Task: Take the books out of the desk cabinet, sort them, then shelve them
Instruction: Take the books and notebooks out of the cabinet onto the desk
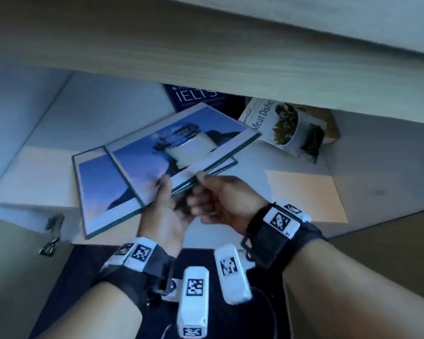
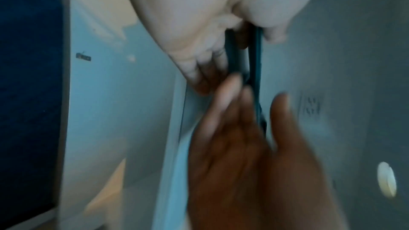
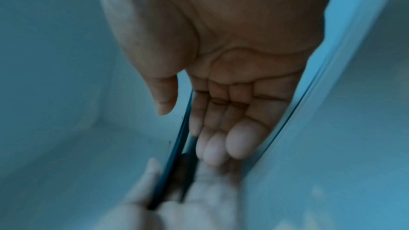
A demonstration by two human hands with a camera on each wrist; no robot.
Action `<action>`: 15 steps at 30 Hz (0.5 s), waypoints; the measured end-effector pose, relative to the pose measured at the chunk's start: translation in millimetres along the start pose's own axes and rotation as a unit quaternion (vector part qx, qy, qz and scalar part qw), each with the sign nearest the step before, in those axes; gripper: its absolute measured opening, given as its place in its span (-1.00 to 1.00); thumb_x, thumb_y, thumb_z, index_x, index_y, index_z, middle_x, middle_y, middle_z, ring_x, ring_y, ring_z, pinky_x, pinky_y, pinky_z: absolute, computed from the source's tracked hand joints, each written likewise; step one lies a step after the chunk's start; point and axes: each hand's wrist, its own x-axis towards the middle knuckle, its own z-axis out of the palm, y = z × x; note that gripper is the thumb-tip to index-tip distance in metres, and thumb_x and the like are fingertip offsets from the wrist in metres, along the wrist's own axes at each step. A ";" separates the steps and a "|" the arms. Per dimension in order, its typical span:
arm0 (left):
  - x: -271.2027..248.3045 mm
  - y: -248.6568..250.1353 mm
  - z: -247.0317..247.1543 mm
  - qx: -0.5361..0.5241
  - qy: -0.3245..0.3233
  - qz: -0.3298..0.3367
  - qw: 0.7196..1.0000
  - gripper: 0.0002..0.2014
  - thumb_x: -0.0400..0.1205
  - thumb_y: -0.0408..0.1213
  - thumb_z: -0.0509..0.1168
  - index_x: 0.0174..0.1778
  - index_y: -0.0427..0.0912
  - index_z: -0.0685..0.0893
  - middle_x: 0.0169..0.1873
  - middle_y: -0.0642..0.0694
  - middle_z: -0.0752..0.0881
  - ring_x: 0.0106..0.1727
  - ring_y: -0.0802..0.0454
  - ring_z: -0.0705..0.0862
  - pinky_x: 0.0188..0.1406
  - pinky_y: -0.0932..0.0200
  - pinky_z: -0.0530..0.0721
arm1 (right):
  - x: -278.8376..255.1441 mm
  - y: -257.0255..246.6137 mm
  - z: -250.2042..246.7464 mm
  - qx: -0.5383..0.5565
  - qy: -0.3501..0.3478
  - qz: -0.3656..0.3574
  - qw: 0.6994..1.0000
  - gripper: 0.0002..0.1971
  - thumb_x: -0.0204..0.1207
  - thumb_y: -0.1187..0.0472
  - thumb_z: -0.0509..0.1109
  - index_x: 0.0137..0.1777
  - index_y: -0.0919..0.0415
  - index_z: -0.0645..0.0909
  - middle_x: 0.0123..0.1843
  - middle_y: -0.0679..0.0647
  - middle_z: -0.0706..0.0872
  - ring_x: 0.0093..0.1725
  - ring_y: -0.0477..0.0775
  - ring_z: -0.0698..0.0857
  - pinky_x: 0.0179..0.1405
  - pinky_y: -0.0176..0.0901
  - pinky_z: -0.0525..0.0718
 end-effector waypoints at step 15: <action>0.9 42.7 -83.3 -0.025 0.019 0.069 0.997 -0.87 0.70 -0.37 0.21 -0.13 -0.14 0.62 -0.13 -0.16 0.74 0.14 -0.23 0.75 0.31 -0.20 0.75 | 58.3 -52.2 -166.7 -0.665 0.318 -0.111 0.667 -0.38 0.72 0.22 0.23 0.77 0.05 0.23 0.64 0.32 0.42 0.52 0.50 0.48 0.45 0.33 0.53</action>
